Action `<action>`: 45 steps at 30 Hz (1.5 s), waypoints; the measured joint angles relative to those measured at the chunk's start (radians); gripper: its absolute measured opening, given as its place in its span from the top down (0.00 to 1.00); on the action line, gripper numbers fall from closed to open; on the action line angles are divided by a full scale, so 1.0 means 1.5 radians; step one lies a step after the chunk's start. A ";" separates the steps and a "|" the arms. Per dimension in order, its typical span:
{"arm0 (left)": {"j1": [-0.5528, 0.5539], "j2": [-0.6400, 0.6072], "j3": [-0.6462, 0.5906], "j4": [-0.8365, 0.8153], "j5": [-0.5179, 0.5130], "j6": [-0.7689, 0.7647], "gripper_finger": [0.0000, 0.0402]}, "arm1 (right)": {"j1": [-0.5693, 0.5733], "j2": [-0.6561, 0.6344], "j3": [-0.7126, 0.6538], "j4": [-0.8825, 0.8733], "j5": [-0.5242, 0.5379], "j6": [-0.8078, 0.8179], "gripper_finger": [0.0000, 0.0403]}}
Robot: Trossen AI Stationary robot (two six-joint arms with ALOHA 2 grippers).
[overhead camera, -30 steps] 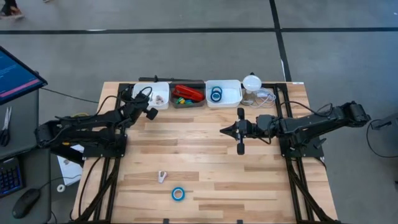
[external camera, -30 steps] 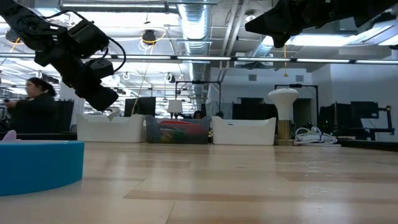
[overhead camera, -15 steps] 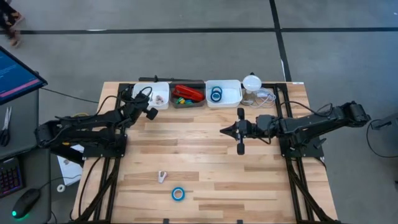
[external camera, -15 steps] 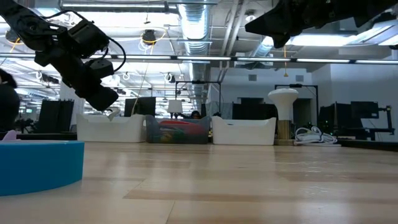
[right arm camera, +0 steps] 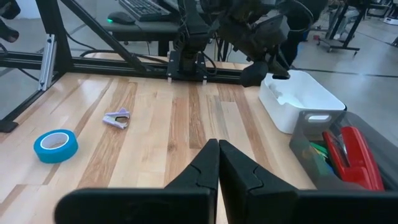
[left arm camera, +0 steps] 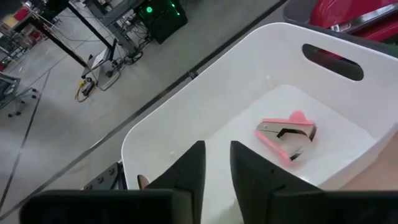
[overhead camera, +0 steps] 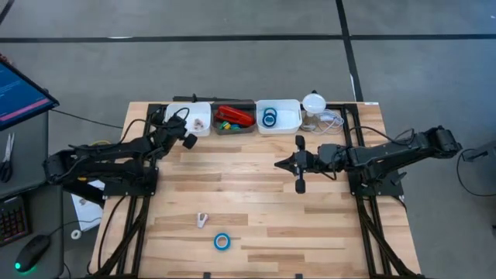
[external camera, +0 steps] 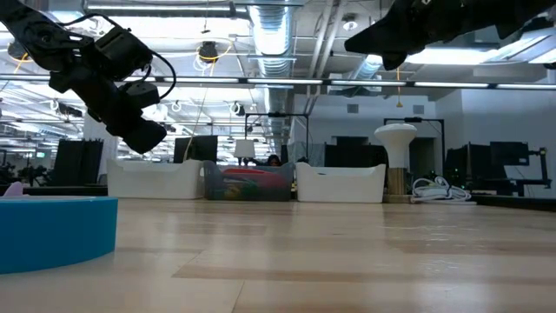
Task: Pick and place Stapler, Stapler remover, tape
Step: Put the purple staple remover into the left white bin
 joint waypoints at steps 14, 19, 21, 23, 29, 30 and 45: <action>-0.213 -0.048 0.000 -0.006 0.247 0.006 1.00 | 0.000 0.000 0.000 0.002 0.000 0.001 1.00; -0.404 -0.069 0.049 -0.192 0.083 -0.164 1.00 | 0.000 0.000 0.000 0.009 0.000 0.006 1.00; -0.467 -0.068 0.097 -0.305 0.040 -0.261 1.00 | 0.000 0.000 0.000 0.014 0.000 0.006 1.00; -0.517 -0.054 0.148 -0.373 0.035 -0.368 1.00 | 0.000 0.000 0.000 0.019 0.000 0.006 1.00; -0.620 0.045 0.284 -0.504 0.009 -0.506 1.00 | -0.001 0.000 0.000 0.022 0.000 0.006 1.00; -0.629 0.070 0.309 -0.526 0.006 -0.519 1.00 | -0.001 0.000 0.000 0.022 0.000 0.006 1.00; -0.764 0.326 0.520 -0.860 0.256 -0.933 1.00 | -0.001 0.000 0.000 0.017 0.000 0.036 1.00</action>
